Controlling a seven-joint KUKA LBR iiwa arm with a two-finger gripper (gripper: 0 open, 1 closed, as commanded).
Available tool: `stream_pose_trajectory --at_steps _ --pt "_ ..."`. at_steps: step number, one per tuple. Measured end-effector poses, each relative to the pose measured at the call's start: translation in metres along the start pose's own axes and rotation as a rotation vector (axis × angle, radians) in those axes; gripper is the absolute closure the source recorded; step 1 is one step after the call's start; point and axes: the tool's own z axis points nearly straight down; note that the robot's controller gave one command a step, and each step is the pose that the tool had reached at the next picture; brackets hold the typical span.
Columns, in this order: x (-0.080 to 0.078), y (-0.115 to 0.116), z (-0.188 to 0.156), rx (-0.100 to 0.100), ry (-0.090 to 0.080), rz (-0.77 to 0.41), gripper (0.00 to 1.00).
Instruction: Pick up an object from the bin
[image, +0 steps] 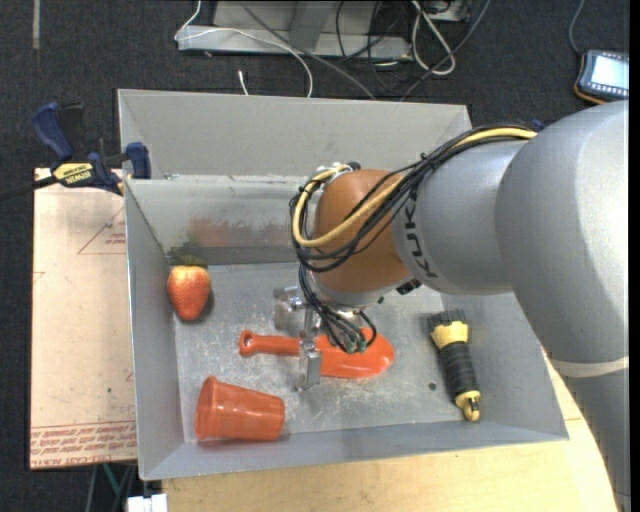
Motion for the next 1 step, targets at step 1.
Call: stream_pose_trajectory --at_steps 1 --pt "0.0121 -0.042 -0.0014 -0.003 -0.025 -0.152 0.0"
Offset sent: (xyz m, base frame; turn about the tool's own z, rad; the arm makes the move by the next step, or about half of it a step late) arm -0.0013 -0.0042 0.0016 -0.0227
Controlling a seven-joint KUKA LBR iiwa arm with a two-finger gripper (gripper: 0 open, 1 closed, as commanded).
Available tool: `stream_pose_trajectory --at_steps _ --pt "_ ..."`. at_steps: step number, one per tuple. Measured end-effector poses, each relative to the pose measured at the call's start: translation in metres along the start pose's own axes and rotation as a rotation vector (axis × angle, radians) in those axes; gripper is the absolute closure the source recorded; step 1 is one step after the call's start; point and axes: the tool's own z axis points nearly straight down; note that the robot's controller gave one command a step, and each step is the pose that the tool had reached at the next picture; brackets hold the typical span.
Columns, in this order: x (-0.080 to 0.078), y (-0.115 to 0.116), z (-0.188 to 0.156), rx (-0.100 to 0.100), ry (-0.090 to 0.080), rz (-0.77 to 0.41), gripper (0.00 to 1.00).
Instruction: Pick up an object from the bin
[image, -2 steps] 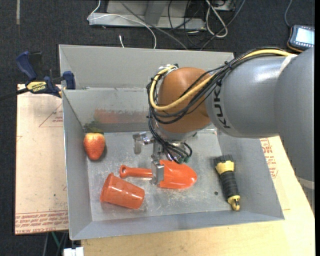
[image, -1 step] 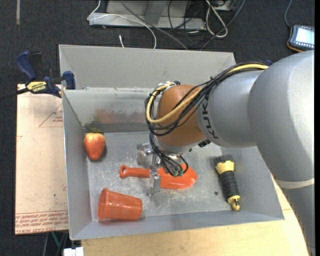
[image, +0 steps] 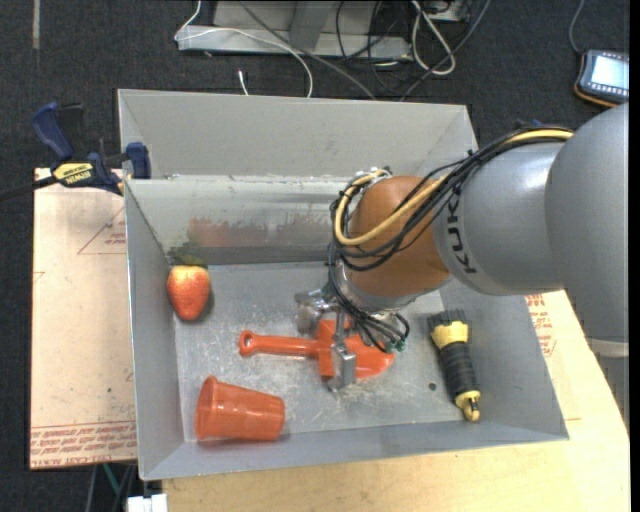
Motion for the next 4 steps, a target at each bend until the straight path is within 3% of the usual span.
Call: stream_pose_trajectory --at_steps 1,4 --pt "-0.018 0.037 -0.001 -0.002 0.01 0.129 1.0" --pt "-0.018 0.038 -0.031 -0.003 0.01 0.13 1.0"
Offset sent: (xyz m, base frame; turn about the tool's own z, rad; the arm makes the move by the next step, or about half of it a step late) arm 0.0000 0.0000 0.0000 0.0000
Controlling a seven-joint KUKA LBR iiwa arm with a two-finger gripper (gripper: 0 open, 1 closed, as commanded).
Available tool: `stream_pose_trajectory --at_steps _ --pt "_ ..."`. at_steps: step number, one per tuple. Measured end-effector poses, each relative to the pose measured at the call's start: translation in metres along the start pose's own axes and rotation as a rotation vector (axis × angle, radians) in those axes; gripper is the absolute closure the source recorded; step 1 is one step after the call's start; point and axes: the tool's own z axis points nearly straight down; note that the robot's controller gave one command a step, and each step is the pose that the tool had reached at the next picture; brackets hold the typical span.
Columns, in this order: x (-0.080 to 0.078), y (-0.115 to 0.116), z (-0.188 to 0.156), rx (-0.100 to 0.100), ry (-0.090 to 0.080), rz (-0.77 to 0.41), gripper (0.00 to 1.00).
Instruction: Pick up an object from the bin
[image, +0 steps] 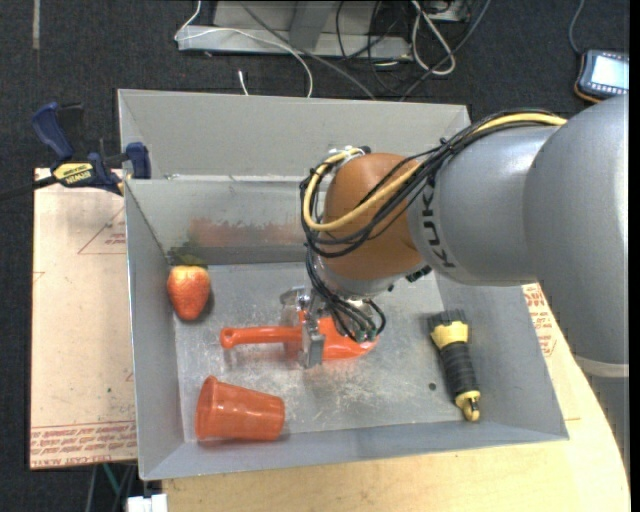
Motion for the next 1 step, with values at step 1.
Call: stream_pose_trajectory --at_steps 1 --pt "0.0006 0.0001 -0.0067 0.0 0.002 0.0 1.0"
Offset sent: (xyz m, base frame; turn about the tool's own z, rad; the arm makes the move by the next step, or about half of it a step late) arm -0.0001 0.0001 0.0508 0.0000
